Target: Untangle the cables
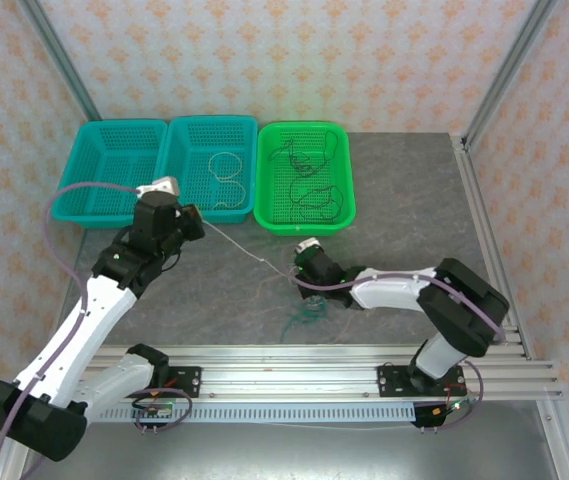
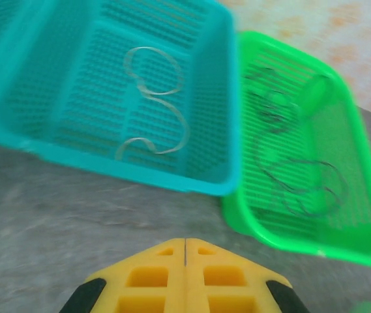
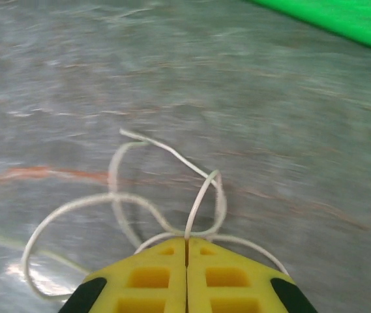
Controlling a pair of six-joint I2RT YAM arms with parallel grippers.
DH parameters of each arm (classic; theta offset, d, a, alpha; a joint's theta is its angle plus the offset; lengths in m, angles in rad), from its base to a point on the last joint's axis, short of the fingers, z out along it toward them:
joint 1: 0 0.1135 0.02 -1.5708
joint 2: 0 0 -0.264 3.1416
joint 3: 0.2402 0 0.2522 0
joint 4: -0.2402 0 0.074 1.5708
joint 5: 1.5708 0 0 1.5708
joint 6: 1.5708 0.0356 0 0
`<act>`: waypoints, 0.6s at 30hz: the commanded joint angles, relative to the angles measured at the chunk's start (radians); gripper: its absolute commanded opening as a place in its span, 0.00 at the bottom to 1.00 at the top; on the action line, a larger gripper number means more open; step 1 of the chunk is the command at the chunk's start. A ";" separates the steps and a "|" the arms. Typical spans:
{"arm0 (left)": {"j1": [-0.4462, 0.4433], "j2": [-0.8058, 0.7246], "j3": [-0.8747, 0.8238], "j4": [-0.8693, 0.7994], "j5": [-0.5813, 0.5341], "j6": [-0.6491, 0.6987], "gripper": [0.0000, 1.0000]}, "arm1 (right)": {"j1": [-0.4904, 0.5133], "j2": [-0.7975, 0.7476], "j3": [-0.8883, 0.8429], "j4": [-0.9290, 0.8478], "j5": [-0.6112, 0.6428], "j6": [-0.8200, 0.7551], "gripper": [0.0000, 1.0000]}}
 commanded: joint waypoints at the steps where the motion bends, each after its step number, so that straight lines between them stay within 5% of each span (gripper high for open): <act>1: 0.079 0.015 -0.042 -0.086 -0.028 -0.109 0.00 | -0.062 -0.107 -0.064 -0.054 0.110 0.094 0.00; 8: 0.144 0.051 -0.197 -0.040 0.030 -0.175 0.00 | -0.236 -0.366 -0.216 0.016 0.040 0.205 0.00; 13: 0.142 0.059 -0.295 0.152 0.241 -0.127 0.00 | -0.245 -0.420 -0.245 0.121 -0.159 0.082 0.00; 18: 0.066 0.090 -0.337 0.315 0.434 -0.009 0.30 | -0.245 -0.385 -0.238 0.222 -0.361 0.034 0.00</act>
